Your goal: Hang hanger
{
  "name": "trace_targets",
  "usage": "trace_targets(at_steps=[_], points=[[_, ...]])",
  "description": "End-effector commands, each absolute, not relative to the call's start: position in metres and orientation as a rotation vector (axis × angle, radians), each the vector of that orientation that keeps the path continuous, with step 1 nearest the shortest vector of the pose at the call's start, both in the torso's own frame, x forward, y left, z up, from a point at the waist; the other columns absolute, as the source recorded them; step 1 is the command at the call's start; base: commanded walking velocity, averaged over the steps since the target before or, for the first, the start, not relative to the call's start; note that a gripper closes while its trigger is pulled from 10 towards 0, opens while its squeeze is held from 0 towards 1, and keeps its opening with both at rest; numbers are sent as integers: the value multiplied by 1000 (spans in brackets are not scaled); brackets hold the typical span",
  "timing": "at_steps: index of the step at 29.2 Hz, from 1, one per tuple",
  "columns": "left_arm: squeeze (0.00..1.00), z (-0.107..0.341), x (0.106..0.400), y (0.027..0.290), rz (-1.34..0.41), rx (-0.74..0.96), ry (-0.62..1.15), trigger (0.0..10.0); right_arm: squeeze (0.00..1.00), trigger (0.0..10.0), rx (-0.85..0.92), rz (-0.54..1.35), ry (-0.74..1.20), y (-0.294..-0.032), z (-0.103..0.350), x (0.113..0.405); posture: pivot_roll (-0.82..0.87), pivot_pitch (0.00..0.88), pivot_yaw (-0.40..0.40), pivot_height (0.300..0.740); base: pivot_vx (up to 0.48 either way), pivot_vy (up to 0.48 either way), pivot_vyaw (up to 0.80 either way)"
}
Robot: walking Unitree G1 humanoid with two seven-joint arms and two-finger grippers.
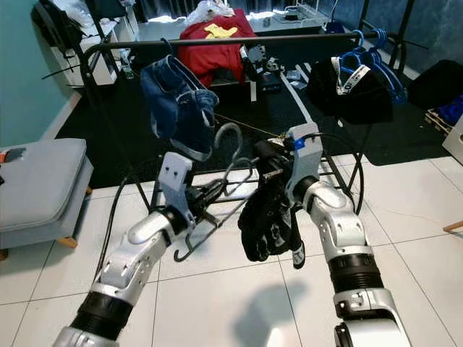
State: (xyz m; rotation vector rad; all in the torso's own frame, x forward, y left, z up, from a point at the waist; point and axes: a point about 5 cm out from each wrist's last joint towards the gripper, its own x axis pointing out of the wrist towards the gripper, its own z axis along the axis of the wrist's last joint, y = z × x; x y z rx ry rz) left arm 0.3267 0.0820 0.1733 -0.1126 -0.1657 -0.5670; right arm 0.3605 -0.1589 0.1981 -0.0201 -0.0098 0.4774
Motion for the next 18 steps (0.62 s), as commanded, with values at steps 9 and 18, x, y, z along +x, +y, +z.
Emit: trace_targets(at_steps=[9,18], points=[[0,184,332,95,-485,-196,-230,0,0,10000,-23,529,-10,-151,196,354,9,76,62,740,0,0,0],[0,190,321,78,-644,-298,-228,0,67,10000,12,576,-18,-152,196,351,10,76,60,740,0,0,0]])
